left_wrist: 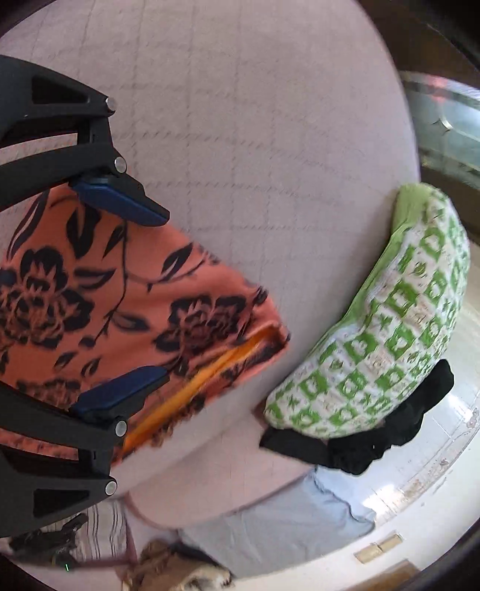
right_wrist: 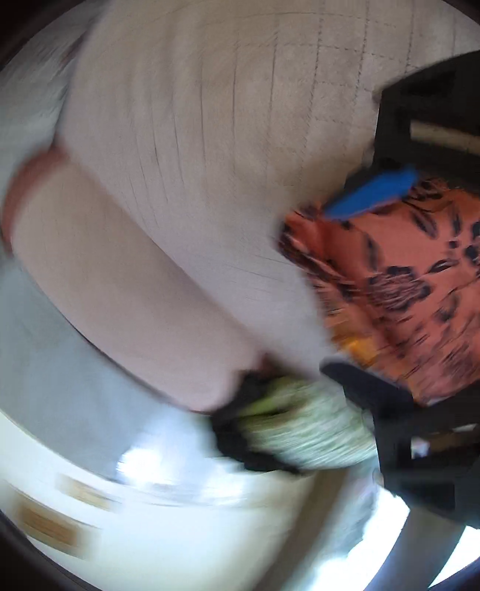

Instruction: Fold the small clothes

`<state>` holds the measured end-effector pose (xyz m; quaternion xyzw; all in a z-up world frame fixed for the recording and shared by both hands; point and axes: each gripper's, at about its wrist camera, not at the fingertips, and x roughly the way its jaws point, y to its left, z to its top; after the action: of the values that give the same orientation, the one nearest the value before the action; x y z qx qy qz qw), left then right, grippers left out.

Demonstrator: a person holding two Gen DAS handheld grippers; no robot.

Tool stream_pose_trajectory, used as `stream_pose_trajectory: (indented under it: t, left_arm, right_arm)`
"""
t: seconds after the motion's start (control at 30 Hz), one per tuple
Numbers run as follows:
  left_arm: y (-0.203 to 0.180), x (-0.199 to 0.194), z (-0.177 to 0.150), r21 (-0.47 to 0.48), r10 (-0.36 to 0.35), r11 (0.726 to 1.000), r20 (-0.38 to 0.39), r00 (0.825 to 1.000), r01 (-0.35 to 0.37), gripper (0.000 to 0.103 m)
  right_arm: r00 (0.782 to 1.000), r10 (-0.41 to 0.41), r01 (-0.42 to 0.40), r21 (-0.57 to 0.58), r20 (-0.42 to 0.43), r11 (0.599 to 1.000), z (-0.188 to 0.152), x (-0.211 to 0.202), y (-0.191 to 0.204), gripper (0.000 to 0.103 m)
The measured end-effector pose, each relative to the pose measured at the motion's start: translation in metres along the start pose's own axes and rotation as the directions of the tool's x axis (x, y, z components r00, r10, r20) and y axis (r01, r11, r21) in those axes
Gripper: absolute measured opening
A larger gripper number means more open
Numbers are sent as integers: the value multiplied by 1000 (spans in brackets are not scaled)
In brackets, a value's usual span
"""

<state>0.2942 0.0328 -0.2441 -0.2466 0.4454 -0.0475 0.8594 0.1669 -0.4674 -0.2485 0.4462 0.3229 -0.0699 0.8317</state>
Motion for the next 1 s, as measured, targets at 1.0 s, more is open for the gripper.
stream_pose_trajectory:
  t: [1.0]
  left_arm:
    - [-23,50,-2,302,280,922,-88,956,-242,81]
  right_arm:
    - [933,-356,354,-321,56,878,-41,100,56,50]
